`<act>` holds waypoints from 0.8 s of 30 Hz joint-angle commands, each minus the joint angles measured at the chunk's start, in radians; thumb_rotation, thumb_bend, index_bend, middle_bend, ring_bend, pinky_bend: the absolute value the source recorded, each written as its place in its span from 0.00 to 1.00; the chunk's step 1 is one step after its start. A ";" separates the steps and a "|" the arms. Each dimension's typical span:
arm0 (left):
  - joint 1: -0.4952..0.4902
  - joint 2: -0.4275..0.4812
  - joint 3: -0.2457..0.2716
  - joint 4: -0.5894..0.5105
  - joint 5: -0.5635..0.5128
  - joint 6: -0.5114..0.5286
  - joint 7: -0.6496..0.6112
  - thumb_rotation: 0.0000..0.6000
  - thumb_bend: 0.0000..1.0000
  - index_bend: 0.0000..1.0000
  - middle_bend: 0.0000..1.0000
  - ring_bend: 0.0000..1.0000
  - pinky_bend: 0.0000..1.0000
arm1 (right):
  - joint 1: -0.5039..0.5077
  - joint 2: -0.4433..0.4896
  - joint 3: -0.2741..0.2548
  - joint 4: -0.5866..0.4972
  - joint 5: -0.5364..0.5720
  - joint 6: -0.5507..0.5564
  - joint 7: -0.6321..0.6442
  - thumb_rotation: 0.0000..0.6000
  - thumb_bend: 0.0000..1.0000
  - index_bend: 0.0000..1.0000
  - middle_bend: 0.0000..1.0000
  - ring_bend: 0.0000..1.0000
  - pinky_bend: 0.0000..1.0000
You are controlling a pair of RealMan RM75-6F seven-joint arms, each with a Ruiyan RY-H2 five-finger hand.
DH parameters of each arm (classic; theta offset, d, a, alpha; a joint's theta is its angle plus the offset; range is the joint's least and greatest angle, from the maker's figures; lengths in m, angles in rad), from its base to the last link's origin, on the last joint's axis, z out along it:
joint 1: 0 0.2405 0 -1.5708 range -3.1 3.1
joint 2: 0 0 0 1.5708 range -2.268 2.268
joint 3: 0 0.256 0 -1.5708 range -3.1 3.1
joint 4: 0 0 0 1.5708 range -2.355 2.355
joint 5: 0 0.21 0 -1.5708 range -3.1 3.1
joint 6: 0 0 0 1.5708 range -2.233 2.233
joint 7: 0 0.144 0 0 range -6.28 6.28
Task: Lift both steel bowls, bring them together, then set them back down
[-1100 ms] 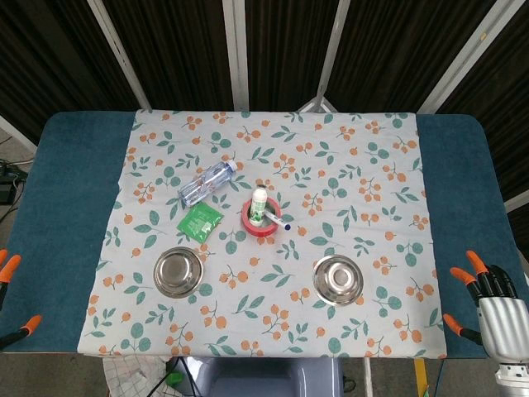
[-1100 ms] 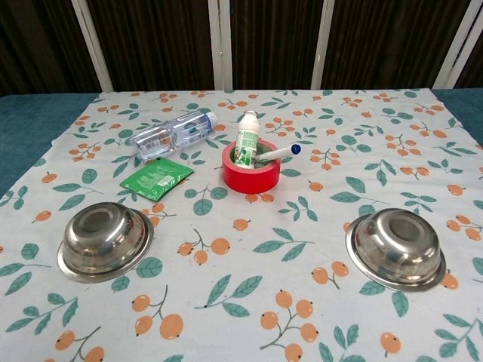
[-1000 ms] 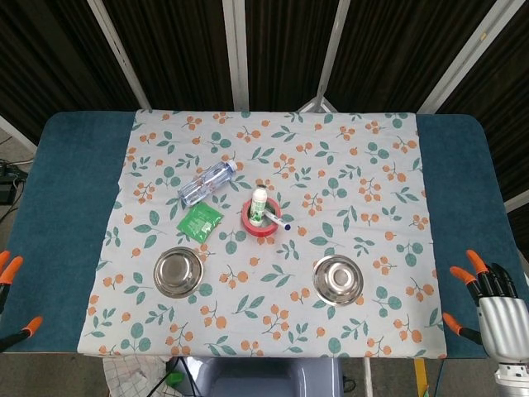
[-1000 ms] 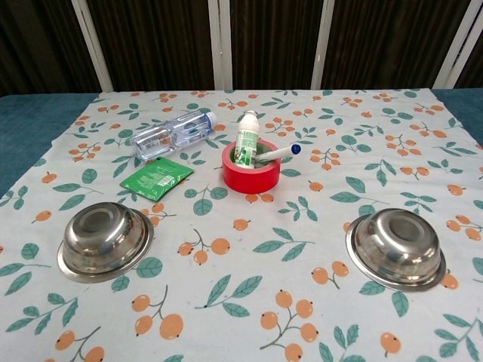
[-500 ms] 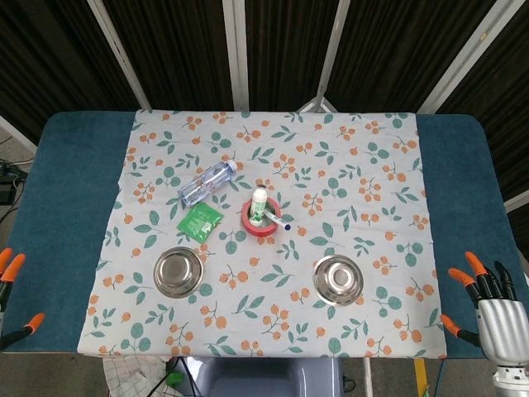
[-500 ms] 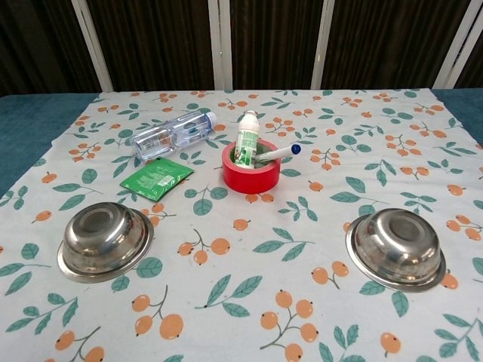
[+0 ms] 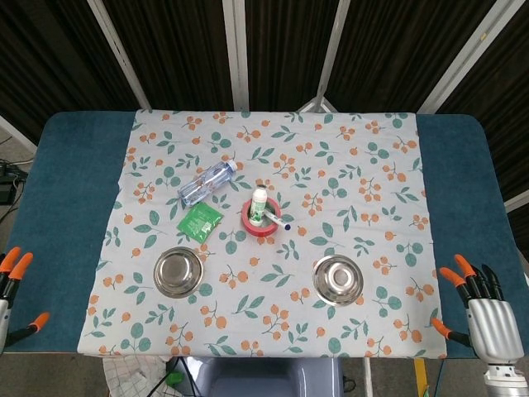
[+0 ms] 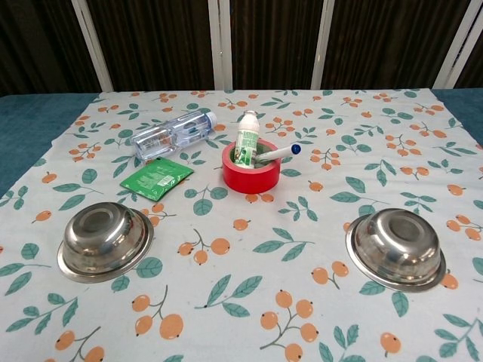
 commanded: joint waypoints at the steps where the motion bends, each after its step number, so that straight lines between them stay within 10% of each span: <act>1: -0.012 -0.007 0.002 0.001 0.006 -0.019 0.009 1.00 0.00 0.06 0.00 0.00 0.09 | 0.004 -0.002 -0.001 -0.001 -0.004 -0.005 -0.009 1.00 0.13 0.23 0.08 0.11 0.00; 14: -0.169 0.031 -0.014 -0.221 0.017 -0.273 0.154 1.00 0.00 0.06 0.00 0.00 0.09 | 0.004 -0.007 0.004 -0.005 0.009 -0.010 -0.025 1.00 0.13 0.23 0.08 0.11 0.00; 24: -0.338 0.009 -0.106 -0.441 -0.330 -0.555 0.547 1.00 0.00 0.06 0.00 0.00 0.07 | 0.003 -0.011 0.006 -0.006 0.015 -0.008 -0.036 1.00 0.13 0.23 0.08 0.11 0.00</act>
